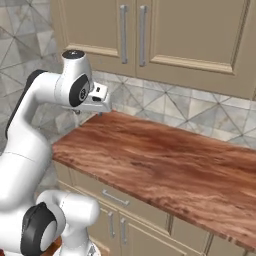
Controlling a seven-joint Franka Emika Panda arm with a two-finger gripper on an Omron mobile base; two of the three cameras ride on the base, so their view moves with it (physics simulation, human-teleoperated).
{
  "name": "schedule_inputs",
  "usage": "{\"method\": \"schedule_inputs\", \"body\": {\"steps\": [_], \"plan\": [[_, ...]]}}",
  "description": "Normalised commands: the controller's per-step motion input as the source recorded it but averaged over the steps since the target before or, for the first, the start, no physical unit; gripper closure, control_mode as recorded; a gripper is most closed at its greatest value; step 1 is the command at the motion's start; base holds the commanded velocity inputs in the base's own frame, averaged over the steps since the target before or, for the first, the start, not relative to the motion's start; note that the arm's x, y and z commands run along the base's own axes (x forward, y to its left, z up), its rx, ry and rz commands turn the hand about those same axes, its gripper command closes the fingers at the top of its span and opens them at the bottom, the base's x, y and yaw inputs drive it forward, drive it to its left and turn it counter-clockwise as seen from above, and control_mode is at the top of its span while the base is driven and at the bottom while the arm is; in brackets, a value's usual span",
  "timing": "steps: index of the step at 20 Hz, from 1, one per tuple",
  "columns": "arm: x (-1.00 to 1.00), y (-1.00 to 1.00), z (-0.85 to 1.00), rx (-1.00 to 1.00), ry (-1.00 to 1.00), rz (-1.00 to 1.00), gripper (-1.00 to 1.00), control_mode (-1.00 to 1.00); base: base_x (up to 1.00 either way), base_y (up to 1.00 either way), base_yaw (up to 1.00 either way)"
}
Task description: Take a straw from the drawer in front and place it inside the glass cup on the dining counter.
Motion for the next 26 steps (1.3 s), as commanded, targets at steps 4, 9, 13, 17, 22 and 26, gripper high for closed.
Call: {"method": "schedule_inputs", "body": {"steps": [4,9,13,17,22,26], "plan": [[0.0,0.0,0.0,0.0,0.0,0.0,-1.0,1.0,-0.39,-0.49,0.44],[0.0,0.0,0.0,0.0,0.0,0.0,-1.0,1.0,-0.53,-0.57,0.43],[0.0,0.0,0.0,0.0,0.0,0.0,-1.0,1.0,-0.7,-0.44,0.4],[0.0,0.0,0.0,0.0,0.0,0.0,-1.0,1.0,-0.5,-0.38,0.39],[0.0,0.0,0.0,0.0,0.0,0.0,-1.0,1.0,-0.27,-0.39,0.36],[0.0,0.0,0.0,0.0,0.0,0.0,-1.0,1.0,-0.43,-0.49,0.32]]}}
